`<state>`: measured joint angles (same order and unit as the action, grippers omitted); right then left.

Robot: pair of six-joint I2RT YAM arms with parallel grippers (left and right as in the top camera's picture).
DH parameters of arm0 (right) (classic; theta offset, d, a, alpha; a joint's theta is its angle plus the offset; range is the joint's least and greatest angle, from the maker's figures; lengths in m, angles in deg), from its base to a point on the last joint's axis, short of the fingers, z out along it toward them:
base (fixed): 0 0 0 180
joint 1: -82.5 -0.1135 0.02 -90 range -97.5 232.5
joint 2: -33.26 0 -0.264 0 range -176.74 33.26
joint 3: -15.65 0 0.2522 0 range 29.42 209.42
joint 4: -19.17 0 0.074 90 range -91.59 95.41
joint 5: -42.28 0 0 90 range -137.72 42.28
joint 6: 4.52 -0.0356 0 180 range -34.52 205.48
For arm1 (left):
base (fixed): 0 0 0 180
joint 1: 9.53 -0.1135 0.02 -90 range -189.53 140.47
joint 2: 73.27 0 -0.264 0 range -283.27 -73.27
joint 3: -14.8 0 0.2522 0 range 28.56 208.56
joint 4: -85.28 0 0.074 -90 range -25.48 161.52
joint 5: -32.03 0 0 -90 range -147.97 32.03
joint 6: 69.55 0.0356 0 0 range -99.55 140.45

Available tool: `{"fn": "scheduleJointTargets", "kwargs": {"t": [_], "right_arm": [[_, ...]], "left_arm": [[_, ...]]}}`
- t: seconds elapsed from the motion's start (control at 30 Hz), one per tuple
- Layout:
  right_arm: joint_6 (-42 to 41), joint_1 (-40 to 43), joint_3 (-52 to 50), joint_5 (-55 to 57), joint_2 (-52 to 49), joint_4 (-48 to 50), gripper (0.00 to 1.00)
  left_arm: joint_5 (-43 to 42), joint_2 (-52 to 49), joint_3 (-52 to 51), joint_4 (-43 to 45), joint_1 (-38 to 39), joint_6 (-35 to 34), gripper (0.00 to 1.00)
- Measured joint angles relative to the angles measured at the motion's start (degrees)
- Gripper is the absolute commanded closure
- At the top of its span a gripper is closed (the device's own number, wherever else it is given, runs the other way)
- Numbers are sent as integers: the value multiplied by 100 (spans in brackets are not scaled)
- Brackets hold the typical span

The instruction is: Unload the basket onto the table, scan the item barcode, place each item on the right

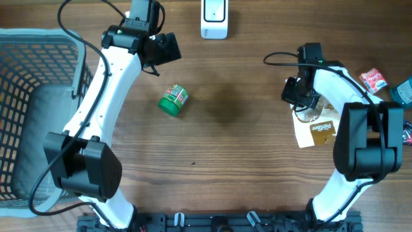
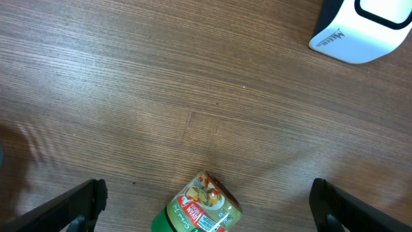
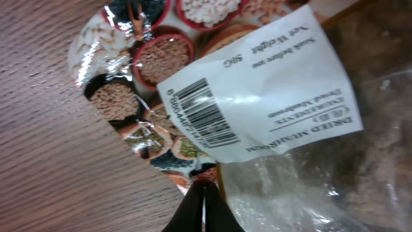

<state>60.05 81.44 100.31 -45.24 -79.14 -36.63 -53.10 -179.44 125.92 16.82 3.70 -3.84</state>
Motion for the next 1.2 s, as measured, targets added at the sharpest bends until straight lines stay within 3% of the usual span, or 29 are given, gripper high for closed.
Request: {"fn": "scheduleJointTargets", "kwargs": {"t": [0.2, 0.6, 0.67, 0.7, 0.77, 0.8, 1.13, 1.2], "right_arm": [[0, 186, 0, 409, 0, -50, 95], [0, 1563, 0, 682, -9, -13, 86], [0, 1735, 0, 682, -11, 35, 75], [-17, 1810, 0, 684, -11, 63, 64], [-20, 1965, 2, 673, -11, 109, 28], [-4, 2048, 9, 649, -11, 107, 0], [149, 2201, 50, -92, 66, -306, 0], [146, 2177, 50, -203, 247, -527, 5]], "left_arm": [[0, 0, 0, 0, -2, 0, 0], [-2, 0, 0, 0, 0, 0, 0], [0, 0, 0, 0, 0, 0, 0], [0, 0, 0, 0, 0, 0, 0], [0, 0, 0, -2, 0, 0, 0], [0, 0, 0, 0, -2, 0, 0], [2, 0, 0, -46, 0, 0, 0], [0, 0, 0, -66, -2, 0, 0]]}}
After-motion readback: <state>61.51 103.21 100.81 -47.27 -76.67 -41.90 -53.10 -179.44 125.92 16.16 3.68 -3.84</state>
